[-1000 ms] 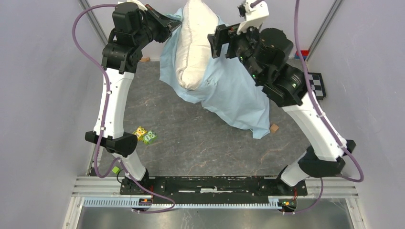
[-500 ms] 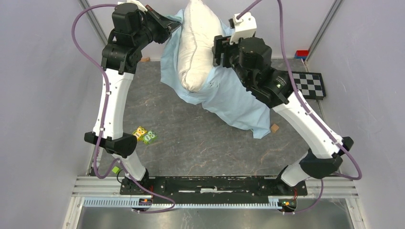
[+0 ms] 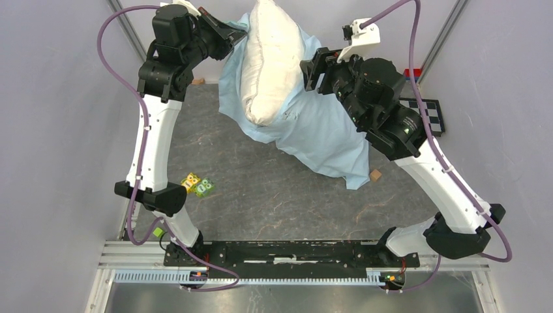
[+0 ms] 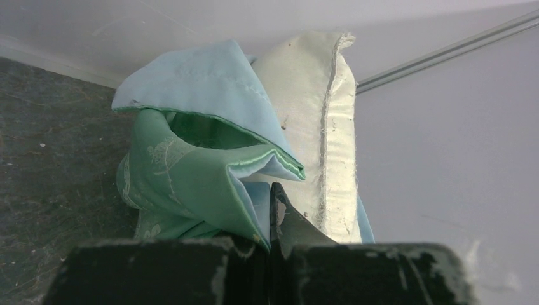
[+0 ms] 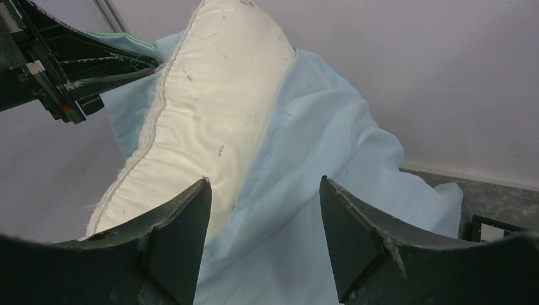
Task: Put the pillow into the pillowcase
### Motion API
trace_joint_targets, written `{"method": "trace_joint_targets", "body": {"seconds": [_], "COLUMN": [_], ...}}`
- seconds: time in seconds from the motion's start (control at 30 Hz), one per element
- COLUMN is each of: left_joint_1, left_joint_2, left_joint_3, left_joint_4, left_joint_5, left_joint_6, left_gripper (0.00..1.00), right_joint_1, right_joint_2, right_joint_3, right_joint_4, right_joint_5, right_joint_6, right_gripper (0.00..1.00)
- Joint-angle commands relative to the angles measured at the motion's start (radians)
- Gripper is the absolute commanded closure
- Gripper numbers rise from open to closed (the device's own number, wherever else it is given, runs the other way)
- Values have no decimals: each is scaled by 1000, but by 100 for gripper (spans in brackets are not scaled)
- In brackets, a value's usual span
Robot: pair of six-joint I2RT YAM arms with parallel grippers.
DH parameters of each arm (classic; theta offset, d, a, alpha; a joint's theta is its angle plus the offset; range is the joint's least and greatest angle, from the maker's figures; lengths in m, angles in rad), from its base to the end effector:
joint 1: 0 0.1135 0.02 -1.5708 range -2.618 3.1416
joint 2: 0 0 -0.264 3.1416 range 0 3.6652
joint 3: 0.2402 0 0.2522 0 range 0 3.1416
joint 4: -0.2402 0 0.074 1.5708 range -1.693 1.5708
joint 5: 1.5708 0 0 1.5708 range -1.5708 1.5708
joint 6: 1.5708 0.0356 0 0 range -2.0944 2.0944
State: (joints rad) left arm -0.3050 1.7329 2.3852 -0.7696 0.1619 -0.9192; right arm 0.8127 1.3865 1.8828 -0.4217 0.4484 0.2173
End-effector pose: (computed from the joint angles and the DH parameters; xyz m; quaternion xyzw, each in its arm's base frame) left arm 0.3123 -0.1043 0.5576 -0.1740 0.7263 -0.4300 0.5073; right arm 0.1929 0.1813 0.5503 -0.0387 0.6818 0.2204 0.6964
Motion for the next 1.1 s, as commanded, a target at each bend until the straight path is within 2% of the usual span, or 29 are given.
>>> {"method": "trace_joint_targets", "body": {"seconds": [0.0, 0.2, 0.33, 0.57, 0.7, 0.83, 1.0, 1.07], "left_joint_1": [-2, -1, -2, -2, -1, 0, 2, 1], "left_joint_2": [-70, -80, -82, -89, -89, -90, -87, -86], "left_joint_3": [10, 3, 0, -4, -6, -4, 0, 1], "left_joint_4": [106, 106, 106, 105, 104, 98, 98, 100], "left_joint_5": [19, 22, 24, 21, 22, 17, 19, 21], "left_joint_6": [25, 26, 28, 33, 35, 45, 43, 43], "left_gripper": [97, 97, 97, 97, 97, 97, 97, 97], "right_joint_1": [-13, -17, -17, -18, -19, -20, -20, -19], "right_joint_2": [21, 23, 16, -24, -43, -99, -129, -132], "right_joint_3": [33, -1, -32, -87, -97, -125, -114, -113], "right_joint_4": [-29, -35, -35, -23, -25, -8, -22, -23], "right_joint_5": [-44, -90, -97, -77, -69, -38, -17, -19], "right_joint_6": [46, 55, 66, 57, 59, 51, 26, 21], "right_gripper": [30, 24, 28, 51, 67, 75, 100, 100]}}
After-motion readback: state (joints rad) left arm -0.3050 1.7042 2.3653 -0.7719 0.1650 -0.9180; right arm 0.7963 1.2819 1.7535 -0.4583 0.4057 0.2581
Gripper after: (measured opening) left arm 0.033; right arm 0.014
